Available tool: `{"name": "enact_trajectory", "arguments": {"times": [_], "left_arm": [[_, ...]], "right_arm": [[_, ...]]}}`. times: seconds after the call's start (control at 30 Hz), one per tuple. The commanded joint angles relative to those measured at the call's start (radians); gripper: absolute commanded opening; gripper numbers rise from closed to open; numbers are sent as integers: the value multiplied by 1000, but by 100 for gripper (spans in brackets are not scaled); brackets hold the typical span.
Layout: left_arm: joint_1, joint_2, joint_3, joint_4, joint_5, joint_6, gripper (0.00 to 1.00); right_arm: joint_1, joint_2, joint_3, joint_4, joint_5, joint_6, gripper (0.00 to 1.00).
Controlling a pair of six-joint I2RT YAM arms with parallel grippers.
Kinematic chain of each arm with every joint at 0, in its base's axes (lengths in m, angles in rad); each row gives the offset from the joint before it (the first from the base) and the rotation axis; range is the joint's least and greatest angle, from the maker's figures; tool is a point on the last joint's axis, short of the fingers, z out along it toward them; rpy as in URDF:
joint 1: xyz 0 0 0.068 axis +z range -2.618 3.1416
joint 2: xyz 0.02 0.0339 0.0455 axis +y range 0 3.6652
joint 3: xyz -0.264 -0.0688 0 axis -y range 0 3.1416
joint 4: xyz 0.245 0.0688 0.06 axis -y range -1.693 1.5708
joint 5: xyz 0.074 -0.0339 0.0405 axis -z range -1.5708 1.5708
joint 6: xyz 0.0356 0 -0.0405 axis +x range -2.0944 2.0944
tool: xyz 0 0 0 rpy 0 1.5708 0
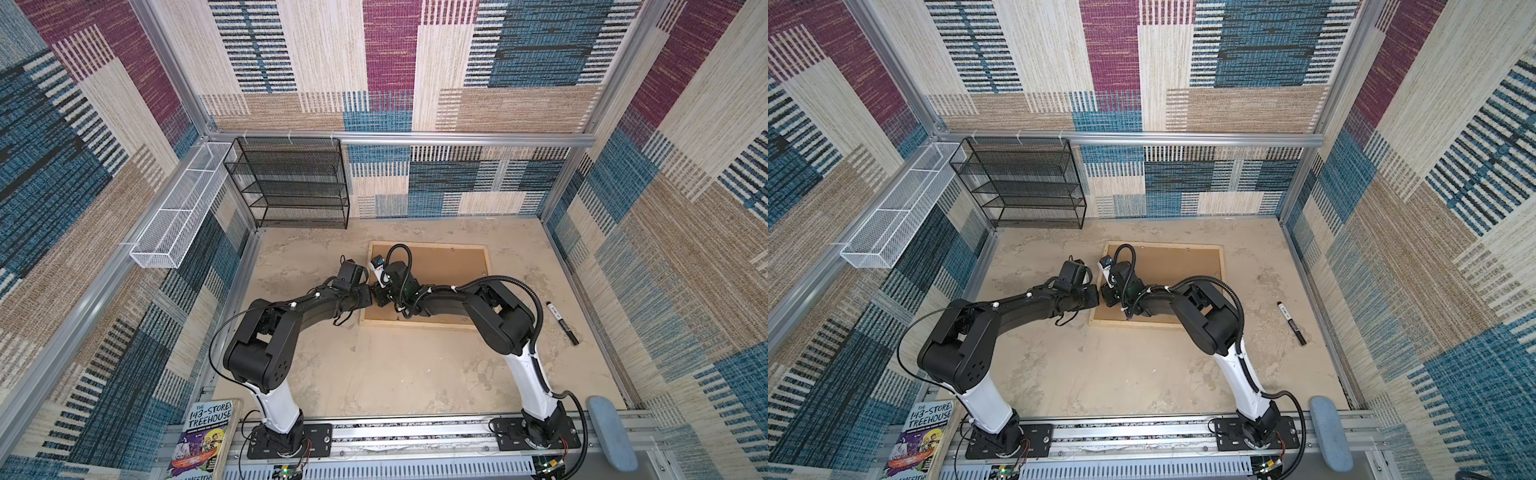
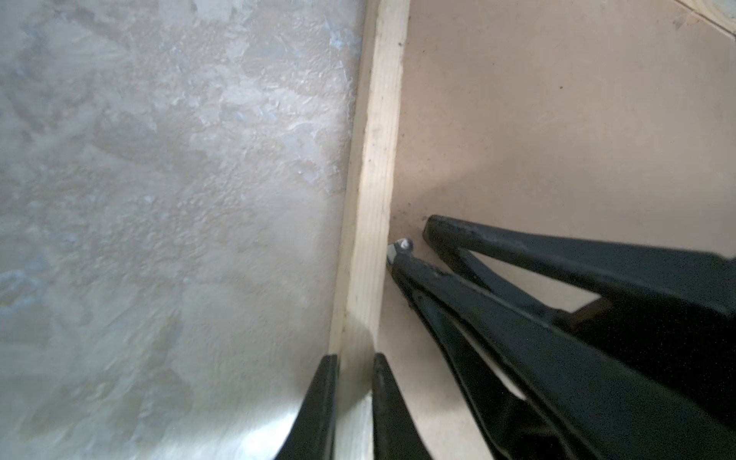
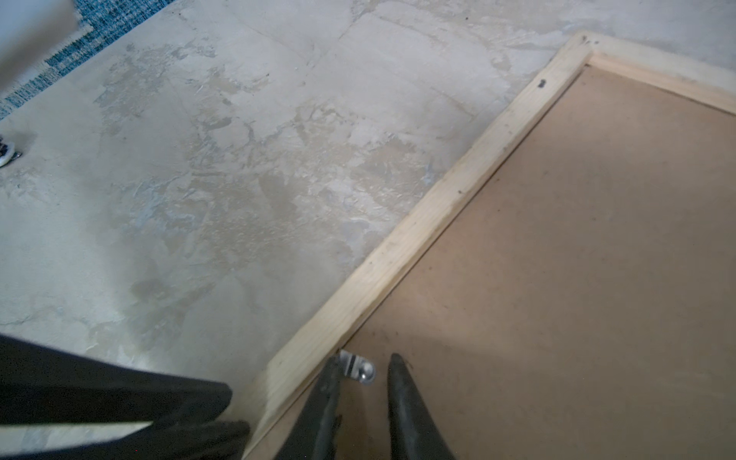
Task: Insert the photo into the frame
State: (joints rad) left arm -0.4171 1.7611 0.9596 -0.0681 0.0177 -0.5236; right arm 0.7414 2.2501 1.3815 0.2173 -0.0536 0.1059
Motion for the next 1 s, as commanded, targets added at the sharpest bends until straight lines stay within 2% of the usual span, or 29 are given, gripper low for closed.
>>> {"name": "enact_trajectory", "arguments": {"times": [0.0, 0.07, 0.37, 0.77, 0.97], "left_arm": [[-9, 18, -10, -59, 84, -10, 17], [-9, 20, -10, -60, 80, -10, 14], [-11, 29, -24, -75, 74, -28, 10], [-38, 24, -31, -94, 84, -60, 10], [-46, 24, -27, -108, 76, -58, 10]], "right_arm": [[2, 36, -20, -343, 46, 5, 25], [2, 38, -26, -342, 53, 7, 25], [4, 31, -38, -360, 83, 10, 25], [4, 34, -32, -347, 95, 121, 23], [6, 21, -60, -324, 77, 70, 23]]}}
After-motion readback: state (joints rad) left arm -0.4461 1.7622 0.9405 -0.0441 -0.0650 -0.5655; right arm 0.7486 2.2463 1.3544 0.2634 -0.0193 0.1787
